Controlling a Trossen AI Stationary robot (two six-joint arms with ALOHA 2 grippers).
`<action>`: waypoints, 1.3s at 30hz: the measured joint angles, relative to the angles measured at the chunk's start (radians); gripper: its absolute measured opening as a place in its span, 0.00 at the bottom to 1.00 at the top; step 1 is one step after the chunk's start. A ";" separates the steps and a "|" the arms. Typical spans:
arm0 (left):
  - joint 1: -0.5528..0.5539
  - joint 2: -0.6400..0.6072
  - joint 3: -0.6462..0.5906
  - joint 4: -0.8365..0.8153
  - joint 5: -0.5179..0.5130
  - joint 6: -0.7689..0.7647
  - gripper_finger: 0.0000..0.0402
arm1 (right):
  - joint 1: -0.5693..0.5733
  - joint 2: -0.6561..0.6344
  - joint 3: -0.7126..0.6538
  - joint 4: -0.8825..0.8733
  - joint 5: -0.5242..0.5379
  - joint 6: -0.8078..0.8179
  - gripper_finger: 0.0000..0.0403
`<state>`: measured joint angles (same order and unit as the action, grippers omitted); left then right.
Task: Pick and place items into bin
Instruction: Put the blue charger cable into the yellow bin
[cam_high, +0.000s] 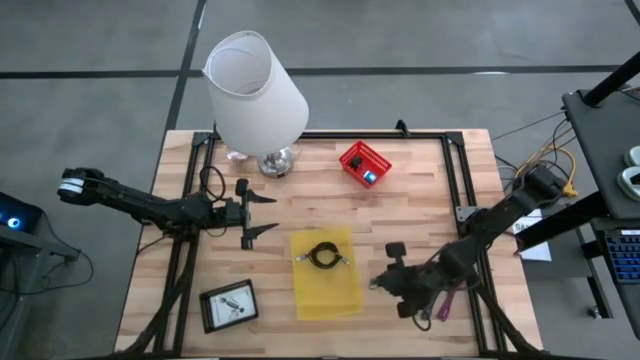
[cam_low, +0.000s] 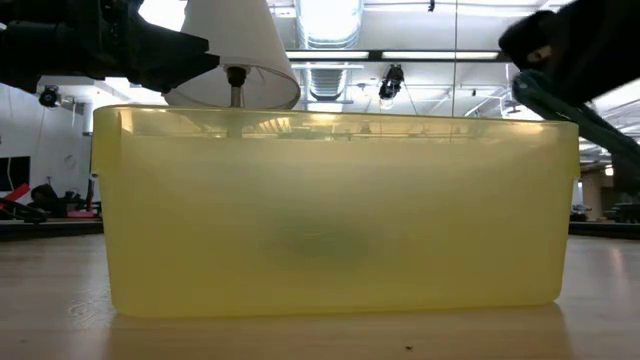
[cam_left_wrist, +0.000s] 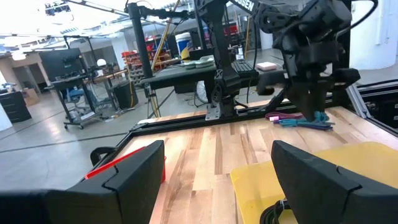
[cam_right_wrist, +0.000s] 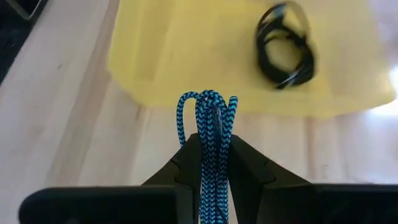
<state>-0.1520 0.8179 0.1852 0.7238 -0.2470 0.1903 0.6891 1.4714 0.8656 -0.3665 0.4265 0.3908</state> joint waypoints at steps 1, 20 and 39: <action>0.000 0.000 0.000 0.000 0.000 0.000 0.69 | 0.000 -0.008 -0.005 0.012 0.024 -0.016 0.11; 0.000 0.000 0.000 0.000 0.000 0.000 0.69 | 0.000 -0.235 -0.335 0.524 0.138 -0.270 0.03; 0.000 0.000 0.000 0.000 0.000 0.000 0.69 | -0.003 -0.279 -0.681 1.390 0.146 -0.751 0.03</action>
<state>-0.1516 0.8177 0.1852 0.7243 -0.2470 0.1905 0.6861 1.1927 0.1845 1.0232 0.5720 -0.3599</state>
